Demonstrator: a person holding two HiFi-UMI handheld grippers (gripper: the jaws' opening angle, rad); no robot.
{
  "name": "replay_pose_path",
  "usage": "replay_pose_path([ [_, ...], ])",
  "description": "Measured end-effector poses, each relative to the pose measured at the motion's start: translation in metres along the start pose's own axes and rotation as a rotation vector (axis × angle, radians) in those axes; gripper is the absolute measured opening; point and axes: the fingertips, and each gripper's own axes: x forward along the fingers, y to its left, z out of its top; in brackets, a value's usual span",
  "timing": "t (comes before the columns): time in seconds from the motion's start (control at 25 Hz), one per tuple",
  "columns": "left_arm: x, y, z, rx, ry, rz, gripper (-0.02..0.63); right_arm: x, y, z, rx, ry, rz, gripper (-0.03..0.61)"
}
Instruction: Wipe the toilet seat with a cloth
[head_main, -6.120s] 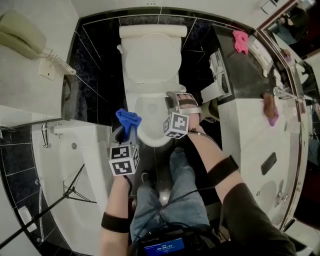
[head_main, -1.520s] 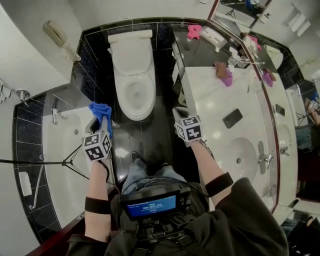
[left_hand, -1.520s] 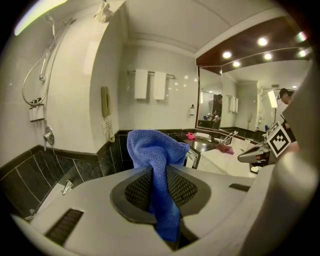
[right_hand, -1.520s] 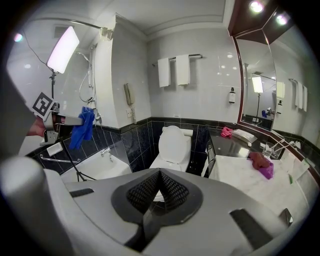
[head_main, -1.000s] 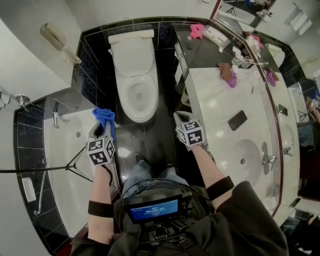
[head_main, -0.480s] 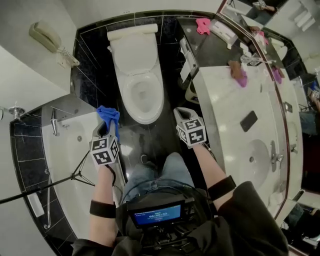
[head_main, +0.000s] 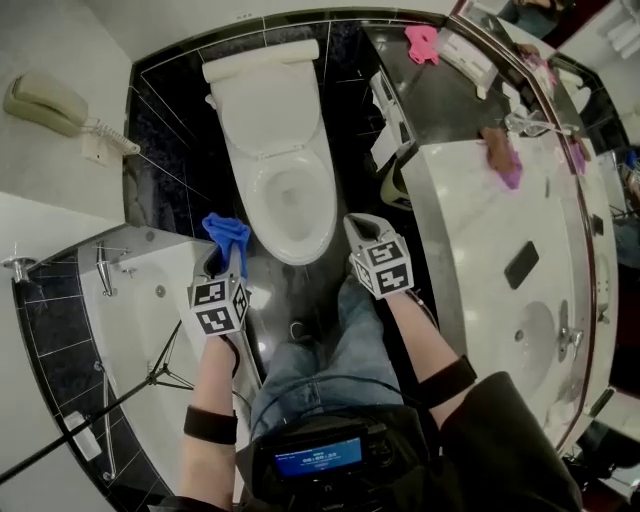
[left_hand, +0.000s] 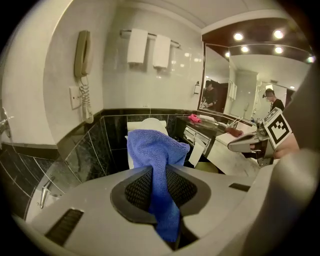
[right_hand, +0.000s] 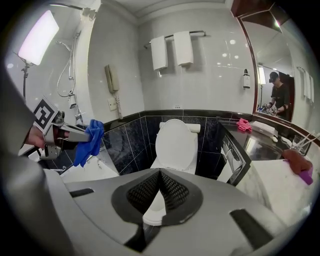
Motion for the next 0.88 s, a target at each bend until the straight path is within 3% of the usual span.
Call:
replay_pose_path([
  [0.16,0.069,0.0,-0.007,0.009,0.024,0.015,0.066,0.052,-0.037,-0.004,0.027,-0.011,0.01,0.02],
  [0.88,0.371,-0.005,-0.098,0.022,0.143,0.047,0.066,0.251,-0.149,-0.109,0.052,0.062,0.051,0.02],
])
